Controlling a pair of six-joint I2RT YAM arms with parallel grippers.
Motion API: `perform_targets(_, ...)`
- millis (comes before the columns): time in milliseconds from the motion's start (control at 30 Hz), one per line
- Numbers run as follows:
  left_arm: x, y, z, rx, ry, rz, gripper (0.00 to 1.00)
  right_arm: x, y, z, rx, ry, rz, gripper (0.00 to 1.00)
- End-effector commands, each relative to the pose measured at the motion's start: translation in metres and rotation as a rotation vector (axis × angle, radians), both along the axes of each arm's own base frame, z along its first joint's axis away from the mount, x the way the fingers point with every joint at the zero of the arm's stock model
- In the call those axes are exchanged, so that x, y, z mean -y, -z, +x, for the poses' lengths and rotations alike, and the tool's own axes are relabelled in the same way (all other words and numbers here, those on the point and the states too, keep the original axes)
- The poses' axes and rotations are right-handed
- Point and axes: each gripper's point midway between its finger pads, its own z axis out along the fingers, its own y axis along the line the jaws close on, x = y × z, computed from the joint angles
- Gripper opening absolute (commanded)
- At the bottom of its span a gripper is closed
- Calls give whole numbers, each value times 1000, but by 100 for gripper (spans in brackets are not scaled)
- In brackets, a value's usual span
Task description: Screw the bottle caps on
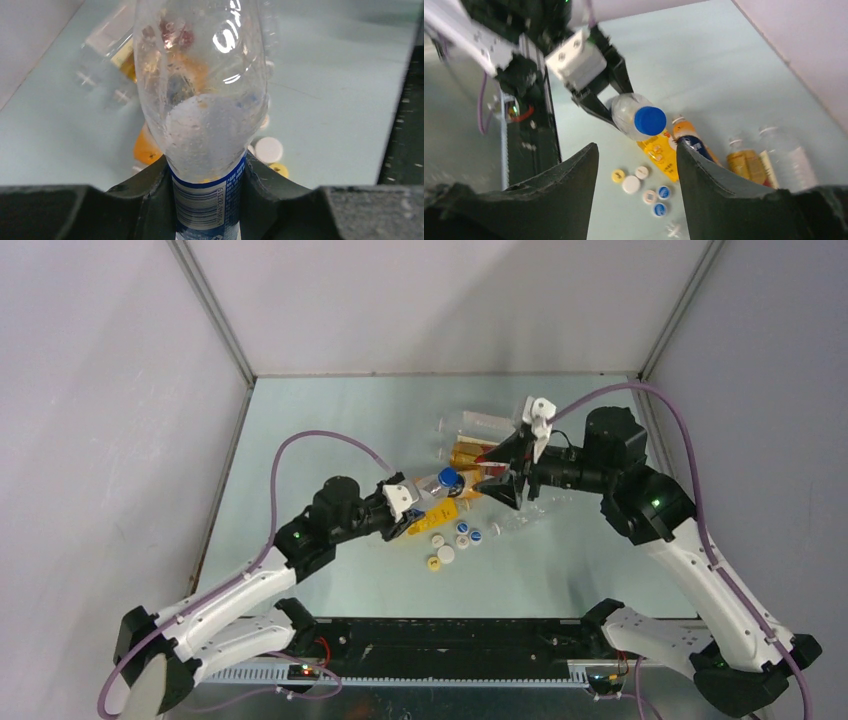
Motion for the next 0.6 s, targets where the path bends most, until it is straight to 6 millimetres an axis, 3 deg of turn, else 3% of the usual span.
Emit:
perform_targets(0, 18, -29, -37, -55, 246, -42, 7, 8, 7, -24, 286, -276, -98, 60)
perform_targets(233, 24, -39, -56, -101, 382, -5, 7, 5, 14, -38, 346, -397, -105, 57)
perform_targets(567, 26, -45, -60, -95, 417, 8, 9, -6, 22, -44, 329, -456, -112, 53)
